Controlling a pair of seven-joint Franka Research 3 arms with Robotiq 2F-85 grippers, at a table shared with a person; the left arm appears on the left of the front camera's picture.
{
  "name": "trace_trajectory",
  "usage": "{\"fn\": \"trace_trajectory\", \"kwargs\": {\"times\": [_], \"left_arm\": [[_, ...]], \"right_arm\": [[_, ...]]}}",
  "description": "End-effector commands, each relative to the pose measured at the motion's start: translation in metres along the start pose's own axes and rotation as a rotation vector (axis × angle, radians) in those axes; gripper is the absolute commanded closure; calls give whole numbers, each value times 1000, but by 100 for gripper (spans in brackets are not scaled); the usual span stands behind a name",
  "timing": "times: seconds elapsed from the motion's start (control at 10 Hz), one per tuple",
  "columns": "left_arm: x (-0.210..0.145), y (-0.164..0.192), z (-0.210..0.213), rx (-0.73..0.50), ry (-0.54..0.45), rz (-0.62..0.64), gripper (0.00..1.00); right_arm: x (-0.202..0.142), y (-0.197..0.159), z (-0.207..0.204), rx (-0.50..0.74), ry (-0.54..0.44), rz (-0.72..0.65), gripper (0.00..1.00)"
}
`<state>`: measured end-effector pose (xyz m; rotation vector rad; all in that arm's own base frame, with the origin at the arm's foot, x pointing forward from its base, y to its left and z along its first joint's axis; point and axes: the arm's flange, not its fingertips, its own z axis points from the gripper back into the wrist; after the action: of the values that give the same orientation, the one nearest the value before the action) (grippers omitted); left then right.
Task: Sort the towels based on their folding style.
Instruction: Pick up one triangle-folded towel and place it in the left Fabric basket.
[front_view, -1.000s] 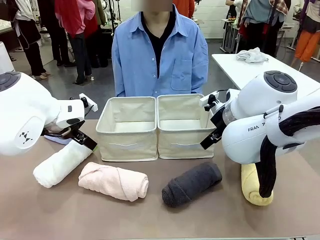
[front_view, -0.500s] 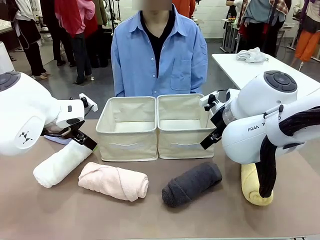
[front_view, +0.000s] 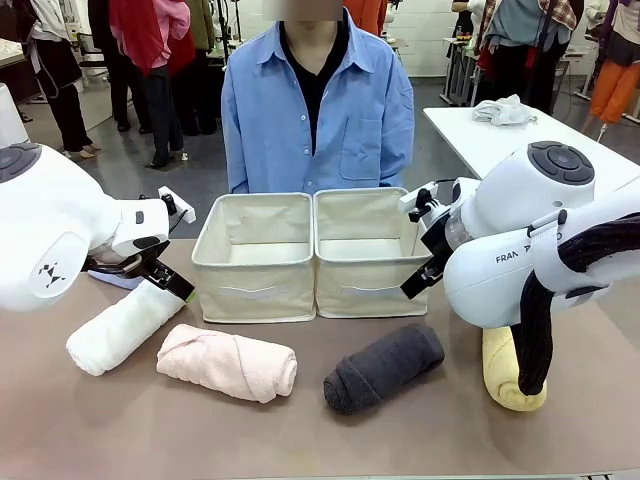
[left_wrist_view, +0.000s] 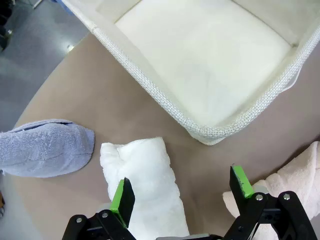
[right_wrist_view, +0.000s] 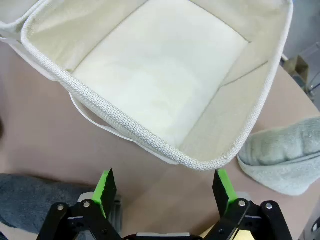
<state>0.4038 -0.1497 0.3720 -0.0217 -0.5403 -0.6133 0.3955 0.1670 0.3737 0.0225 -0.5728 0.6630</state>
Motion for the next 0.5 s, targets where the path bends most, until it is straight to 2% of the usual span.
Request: {"fn": "trace_trajectory", "kwargs": {"times": [0.0,0.2,0.4], "left_arm": [[0,0,0,0,0,0,0],[31,-1,43,-19,41,-17,0],[67,-12,111,-17,158,-131,0]], "right_arm": [[0,0,0,0,0,0,0],[20,-6,60,-8,-41,-12,0],[41,-21,125,-38,15,-23,0]]}}
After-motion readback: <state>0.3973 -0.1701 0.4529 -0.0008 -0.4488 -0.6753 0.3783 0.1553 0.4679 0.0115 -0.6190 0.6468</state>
